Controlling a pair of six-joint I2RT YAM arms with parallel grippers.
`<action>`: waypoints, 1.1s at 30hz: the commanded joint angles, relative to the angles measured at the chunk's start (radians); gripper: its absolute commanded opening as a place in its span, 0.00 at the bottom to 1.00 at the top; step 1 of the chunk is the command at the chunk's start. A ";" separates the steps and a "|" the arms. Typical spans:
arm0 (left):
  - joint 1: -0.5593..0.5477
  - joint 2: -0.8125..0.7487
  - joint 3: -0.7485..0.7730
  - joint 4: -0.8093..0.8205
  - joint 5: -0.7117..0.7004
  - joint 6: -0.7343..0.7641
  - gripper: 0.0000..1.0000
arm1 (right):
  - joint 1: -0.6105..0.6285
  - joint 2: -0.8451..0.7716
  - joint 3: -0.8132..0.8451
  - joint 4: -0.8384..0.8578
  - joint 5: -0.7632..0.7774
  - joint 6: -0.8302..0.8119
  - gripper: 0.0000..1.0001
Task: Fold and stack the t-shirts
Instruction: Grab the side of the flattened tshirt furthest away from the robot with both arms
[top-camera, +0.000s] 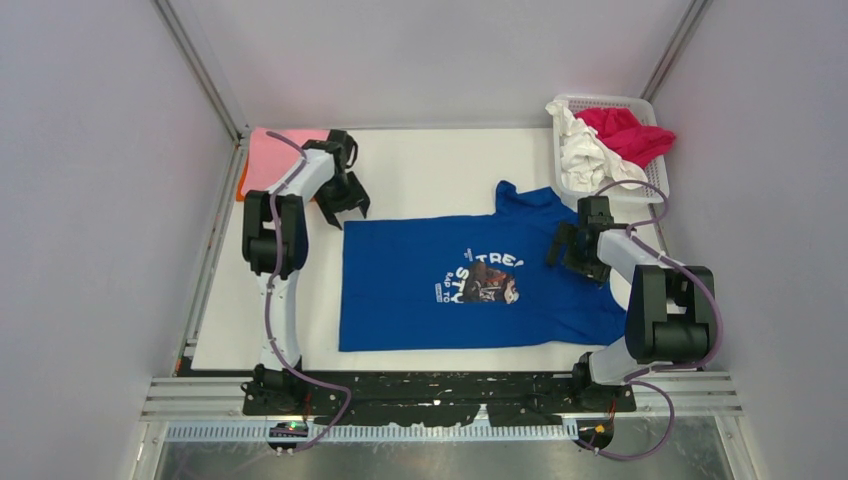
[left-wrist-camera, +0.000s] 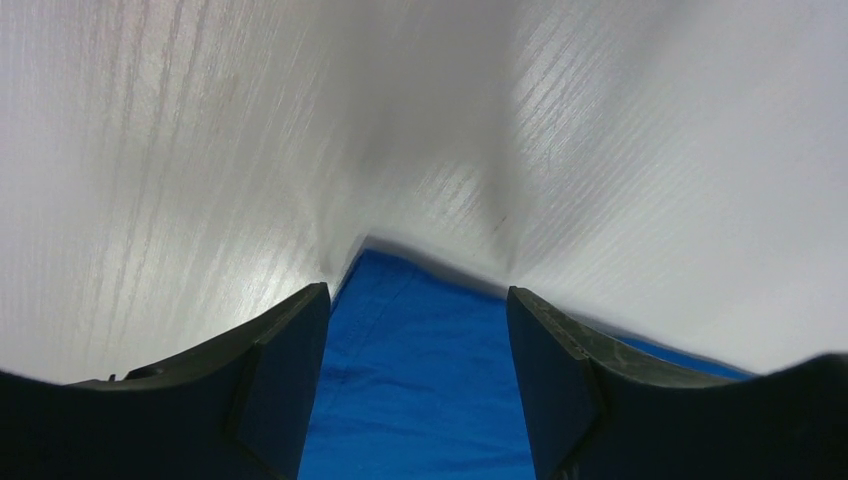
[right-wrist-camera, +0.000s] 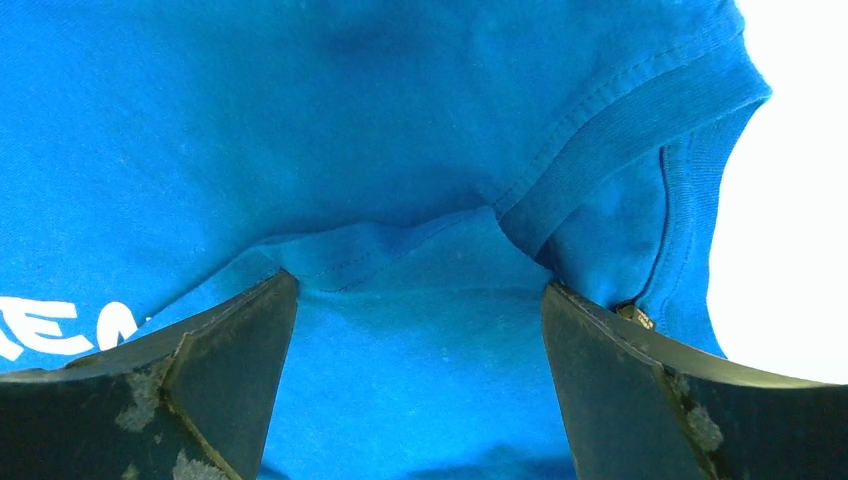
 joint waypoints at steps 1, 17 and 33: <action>-0.011 0.017 0.064 -0.053 -0.050 -0.008 0.65 | -0.016 0.020 0.008 -0.056 0.080 -0.004 0.95; -0.034 0.003 0.021 -0.071 -0.011 -0.049 0.60 | -0.018 -0.052 -0.010 -0.045 0.035 -0.013 0.95; 0.040 0.079 0.126 -0.056 0.164 -0.032 0.63 | -0.023 -0.153 -0.045 -0.030 0.033 -0.016 0.95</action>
